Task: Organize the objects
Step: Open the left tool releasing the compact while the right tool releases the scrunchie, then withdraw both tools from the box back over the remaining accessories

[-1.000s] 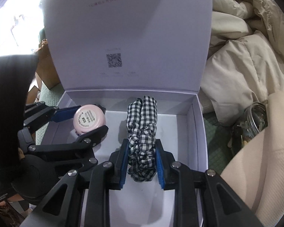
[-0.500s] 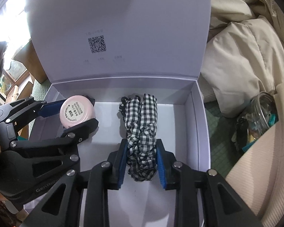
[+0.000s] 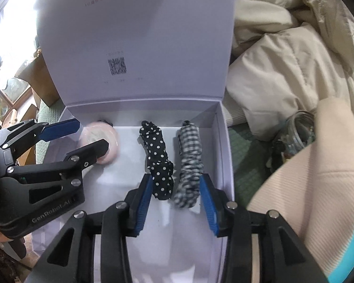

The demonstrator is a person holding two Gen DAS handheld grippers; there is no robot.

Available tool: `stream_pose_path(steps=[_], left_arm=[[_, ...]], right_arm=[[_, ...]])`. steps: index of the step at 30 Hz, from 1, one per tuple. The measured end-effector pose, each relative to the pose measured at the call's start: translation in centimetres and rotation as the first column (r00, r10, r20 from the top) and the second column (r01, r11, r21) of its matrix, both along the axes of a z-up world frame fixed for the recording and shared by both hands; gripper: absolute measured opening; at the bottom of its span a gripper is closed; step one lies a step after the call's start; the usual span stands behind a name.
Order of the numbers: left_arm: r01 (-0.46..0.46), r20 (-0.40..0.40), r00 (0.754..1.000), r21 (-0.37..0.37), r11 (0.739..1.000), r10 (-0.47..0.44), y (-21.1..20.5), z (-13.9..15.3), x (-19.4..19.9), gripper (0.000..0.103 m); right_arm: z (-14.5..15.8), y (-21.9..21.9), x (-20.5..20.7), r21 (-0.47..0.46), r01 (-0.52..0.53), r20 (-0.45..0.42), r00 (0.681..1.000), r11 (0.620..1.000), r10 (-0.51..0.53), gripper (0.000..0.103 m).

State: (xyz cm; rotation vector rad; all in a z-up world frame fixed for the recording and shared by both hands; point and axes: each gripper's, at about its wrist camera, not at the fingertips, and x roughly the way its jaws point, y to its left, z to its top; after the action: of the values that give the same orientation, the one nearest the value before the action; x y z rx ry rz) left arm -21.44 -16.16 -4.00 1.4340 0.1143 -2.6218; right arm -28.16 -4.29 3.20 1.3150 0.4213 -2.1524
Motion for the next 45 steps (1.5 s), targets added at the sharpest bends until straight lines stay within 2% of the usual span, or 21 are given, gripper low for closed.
stream_pose_path(steps=[8, 11, 14, 15, 20, 33, 42, 45], left_arm=[[-0.005, -0.044, 0.999, -0.026, 1.0, 0.003, 0.6, 2.7, 1.2, 0.061], [-0.02, -0.07, 0.997, -0.029, 0.999, 0.018, 1.6, 4.3, 3.0, 0.062], [-0.03, -0.1, 0.995, -0.046, 0.999, 0.025, 2.7, 5.9, 3.3, 0.062], [-0.028, -0.104, 0.994, -0.047, 0.998, 0.023, 1.5, 6.2, 1.9, 0.062], [-0.032, -0.133, 0.991, -0.053, 0.998, 0.025, 1.2, 8.6, 2.9, 0.063], [-0.025, -0.184, 0.983, -0.069, 0.997, 0.011, 2.5, 12.5, 6.2, 0.078], [-0.017, -0.208, 0.978, -0.076, 0.997, 0.001, 3.7, 14.2, 8.3, 0.083], [-0.008, -0.211, 0.977, -0.075, 0.997, -0.008, 4.2, 14.6, 9.0, 0.085]], right_arm=[[2.8, 1.3, 1.3, -0.027, 0.009, -0.039, 0.999, 1.0, -0.01, 0.042], [4.1, 2.5, 2.2, -0.035, 0.009, -0.061, 0.998, 0.999, -0.011, 0.042], [5.1, 1.6, 2.6, -0.046, 0.009, -0.08, 0.997, 0.999, -0.012, 0.042], [5.8, 1.7, 3.4, -0.048, 0.007, -0.089, 0.996, 0.999, -0.011, 0.042], [8.2, 2.5, 4.8, -0.063, 0.005, -0.122, 0.992, 0.998, -0.013, 0.043], [11.8, 4.4, 7.6, -0.104, 0.019, -0.199, 0.979, 0.994, -0.04, 0.058], [13.3, 6.3, 9.7, -0.127, 0.039, -0.222, 0.973, 0.991, -0.067, 0.06], [13.7, 7.0, 10.6, -0.139, 0.045, -0.227, 0.971, 0.989, -0.076, 0.065]])
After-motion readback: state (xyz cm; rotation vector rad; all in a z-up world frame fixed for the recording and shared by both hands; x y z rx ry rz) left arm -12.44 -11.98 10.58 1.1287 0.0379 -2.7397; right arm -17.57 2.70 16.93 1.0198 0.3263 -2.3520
